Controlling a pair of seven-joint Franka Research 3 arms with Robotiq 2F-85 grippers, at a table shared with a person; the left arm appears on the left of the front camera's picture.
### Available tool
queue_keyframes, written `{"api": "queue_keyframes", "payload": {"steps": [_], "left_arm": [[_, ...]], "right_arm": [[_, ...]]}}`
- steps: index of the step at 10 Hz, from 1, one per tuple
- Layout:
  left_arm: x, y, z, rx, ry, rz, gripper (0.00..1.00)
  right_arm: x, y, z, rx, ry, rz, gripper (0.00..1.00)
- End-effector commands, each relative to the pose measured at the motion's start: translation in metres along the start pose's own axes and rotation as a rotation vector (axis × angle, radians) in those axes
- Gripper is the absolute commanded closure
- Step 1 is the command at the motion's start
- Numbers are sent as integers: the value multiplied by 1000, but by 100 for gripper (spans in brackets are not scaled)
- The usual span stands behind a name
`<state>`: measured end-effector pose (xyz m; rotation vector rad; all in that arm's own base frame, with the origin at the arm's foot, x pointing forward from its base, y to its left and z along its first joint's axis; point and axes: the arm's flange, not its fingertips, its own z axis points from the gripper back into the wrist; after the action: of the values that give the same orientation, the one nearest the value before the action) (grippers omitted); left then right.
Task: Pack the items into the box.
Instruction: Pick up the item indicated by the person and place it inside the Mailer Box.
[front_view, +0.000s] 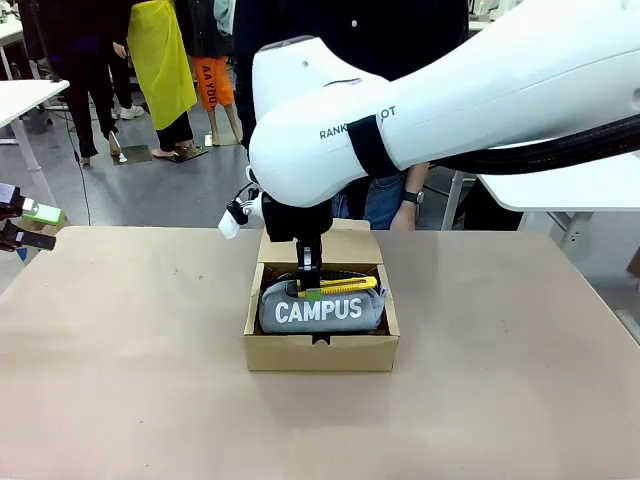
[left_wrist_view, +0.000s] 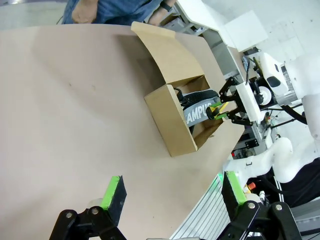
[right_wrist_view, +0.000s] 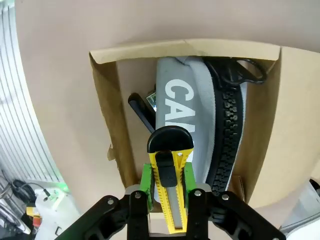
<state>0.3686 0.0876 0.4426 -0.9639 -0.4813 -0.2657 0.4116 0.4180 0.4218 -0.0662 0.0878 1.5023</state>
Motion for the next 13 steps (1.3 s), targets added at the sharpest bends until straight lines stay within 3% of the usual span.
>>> {"api": "queue_keyframes", "payload": {"steps": [1, 3, 4, 5, 6, 11, 13], "left_arm": [[-2, 0, 2, -2, 9, -6, 0], [-2, 0, 2, -2, 9, -6, 0], [-2, 0, 2, -2, 9, -6, 0], [-2, 0, 2, -2, 9, -6, 0], [-2, 0, 2, -2, 9, -6, 0], [-2, 0, 2, -2, 9, -6, 0], [-2, 0, 2, -2, 9, -6, 0]], "right_arm": [[5, 3, 12, 0, 46, 44, 70], [7, 3, 12, 9, 53, 64, 70], [7, 4, 12, 16, 56, 73, 48], [8, 4, 12, 21, 54, 75, 12], [8, 4, 12, 22, 48, 71, 0], [1, 2, 12, 42, 40, 58, 0], [-32, -1, 20, 80, -3, 8, 0]]}}
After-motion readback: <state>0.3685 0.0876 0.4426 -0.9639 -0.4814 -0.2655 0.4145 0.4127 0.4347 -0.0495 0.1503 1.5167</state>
